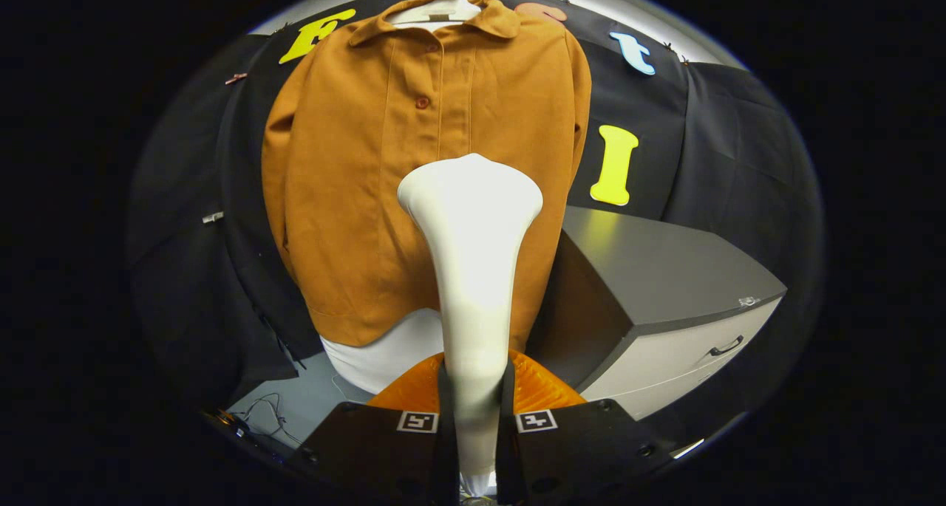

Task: Iron the clothes twice with a garment steamer, once on the left side and once on the right side.

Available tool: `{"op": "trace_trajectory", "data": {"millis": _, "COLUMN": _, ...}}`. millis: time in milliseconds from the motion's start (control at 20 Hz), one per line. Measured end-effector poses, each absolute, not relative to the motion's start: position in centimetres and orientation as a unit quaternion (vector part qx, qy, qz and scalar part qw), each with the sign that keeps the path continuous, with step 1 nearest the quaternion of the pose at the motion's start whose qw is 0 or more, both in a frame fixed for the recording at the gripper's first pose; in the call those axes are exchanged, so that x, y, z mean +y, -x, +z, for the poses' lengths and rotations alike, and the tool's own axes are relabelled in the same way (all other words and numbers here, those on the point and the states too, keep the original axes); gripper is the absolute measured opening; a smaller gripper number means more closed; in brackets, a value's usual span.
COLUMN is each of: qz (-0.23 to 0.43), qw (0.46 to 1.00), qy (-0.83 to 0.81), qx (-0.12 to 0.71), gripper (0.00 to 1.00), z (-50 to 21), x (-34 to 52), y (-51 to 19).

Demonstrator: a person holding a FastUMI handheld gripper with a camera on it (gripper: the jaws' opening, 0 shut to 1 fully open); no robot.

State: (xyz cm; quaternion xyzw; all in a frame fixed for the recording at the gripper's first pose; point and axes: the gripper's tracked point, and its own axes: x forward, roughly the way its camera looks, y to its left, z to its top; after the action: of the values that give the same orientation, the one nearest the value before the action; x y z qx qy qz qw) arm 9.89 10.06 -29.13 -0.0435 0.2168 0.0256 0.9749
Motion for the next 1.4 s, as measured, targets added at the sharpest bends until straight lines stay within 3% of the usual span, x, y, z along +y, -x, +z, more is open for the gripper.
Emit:
{"op": "trace_trajectory", "data": {"millis": 650, "qz": 0.053, "qw": 0.992, "qy": 0.034, "qx": 0.113, "gripper": 0.23, "z": -16.0, "x": 16.3, "y": -9.0}}
{"op": "trace_trajectory", "data": {"millis": 1400, "qz": 0.056, "qw": 0.995, "qy": 0.033, "qx": 0.075, "gripper": 0.23, "z": -12.2, "x": 25.5, "y": -15.5}}
